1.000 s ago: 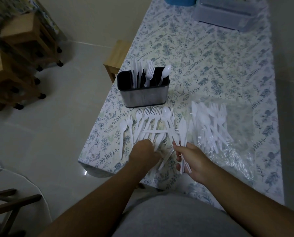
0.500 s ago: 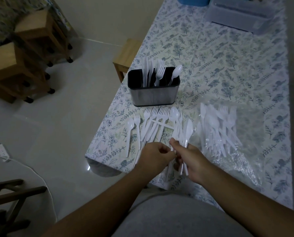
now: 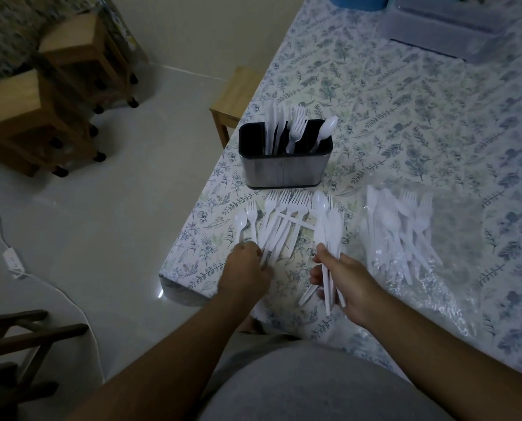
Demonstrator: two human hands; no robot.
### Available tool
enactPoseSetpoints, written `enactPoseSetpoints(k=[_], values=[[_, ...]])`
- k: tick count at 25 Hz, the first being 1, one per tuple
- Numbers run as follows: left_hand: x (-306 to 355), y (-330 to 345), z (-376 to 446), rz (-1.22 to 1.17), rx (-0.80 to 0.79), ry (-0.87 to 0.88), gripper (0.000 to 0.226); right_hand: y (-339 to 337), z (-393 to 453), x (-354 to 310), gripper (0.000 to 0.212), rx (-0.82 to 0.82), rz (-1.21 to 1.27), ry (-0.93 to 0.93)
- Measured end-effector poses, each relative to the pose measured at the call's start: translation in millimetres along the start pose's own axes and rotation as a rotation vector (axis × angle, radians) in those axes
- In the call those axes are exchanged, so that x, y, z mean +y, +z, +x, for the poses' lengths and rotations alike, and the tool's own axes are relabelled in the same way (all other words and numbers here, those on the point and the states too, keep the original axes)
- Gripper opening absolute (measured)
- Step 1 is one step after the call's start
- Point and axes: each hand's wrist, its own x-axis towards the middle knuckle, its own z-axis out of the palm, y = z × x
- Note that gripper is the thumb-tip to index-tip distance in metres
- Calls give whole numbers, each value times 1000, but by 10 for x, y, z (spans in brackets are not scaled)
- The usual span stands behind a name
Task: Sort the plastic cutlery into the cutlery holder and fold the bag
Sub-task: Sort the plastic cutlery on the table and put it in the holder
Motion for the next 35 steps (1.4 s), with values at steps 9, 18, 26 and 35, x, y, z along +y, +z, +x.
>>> enactPoseSetpoints(k=[9,18,26,35], values=[[153,59,73,83,-47,-31,23,-12,24,29,31,-3,-34,-84],[229,76,173,149,-43,11,29,-36,-12,57,24,1,-16,-48],[282,104,129,106,-130,-50,23,-53,-4,73,27,3,5,-24],[301,126,-4,216,-96,74,21,-81,10,96,27,12,13,9]])
